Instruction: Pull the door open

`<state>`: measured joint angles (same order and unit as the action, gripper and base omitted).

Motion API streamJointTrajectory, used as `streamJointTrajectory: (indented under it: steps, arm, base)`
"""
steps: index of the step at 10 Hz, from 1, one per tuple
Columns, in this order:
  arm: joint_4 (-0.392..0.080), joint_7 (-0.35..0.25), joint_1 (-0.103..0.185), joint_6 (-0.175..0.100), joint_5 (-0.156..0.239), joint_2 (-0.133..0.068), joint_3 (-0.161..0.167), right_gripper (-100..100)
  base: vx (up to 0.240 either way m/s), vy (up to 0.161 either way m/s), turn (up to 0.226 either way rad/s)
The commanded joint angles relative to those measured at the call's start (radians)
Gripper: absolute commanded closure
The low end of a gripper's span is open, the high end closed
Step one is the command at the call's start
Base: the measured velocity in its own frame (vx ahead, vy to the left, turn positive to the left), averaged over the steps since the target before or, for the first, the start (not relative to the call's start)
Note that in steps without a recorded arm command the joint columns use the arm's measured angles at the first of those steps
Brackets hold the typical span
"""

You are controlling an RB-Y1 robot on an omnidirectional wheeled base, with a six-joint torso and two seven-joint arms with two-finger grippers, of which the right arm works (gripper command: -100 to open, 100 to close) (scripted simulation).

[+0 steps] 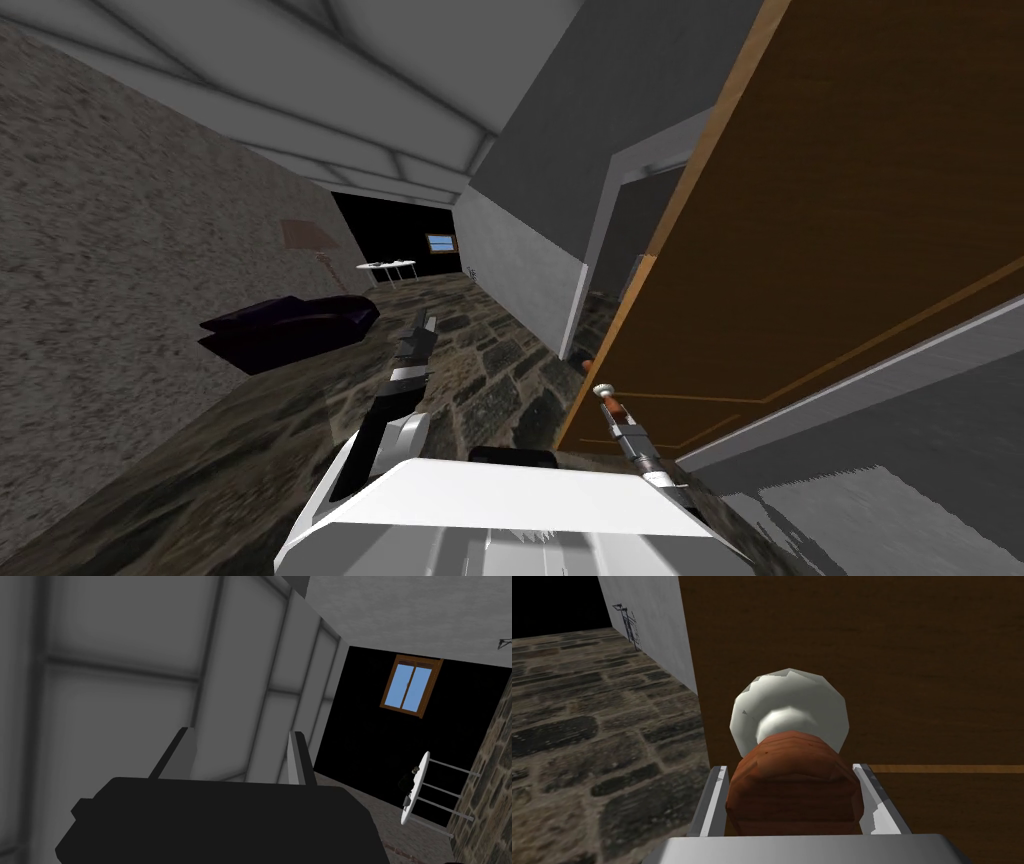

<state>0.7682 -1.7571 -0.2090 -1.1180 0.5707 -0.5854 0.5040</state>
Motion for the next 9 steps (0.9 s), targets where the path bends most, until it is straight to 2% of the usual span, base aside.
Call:
streamJointTrajectory:
  steps: [1, 2, 3, 9]
  arm:
    - [0.001, -0.010, -0.007, -0.021, -0.004, -0.009, 0.007, 100]
    - [-0.002, -0.017, -0.010, -0.031, -0.007, -0.014, 0.013, 100]
    - [-0.006, -0.013, -0.007, -0.022, -0.007, -0.008, 0.012, 100]
    - [-0.045, -0.045, -0.009, -0.078, -0.019, -0.023, 0.038, 100]
  base:
    - [-0.173, -0.046, 0.096]
    - [-0.181, -0.066, 0.089]
    - [-0.080, -0.032, 0.027]
    - [-0.176, -0.057, 0.140]
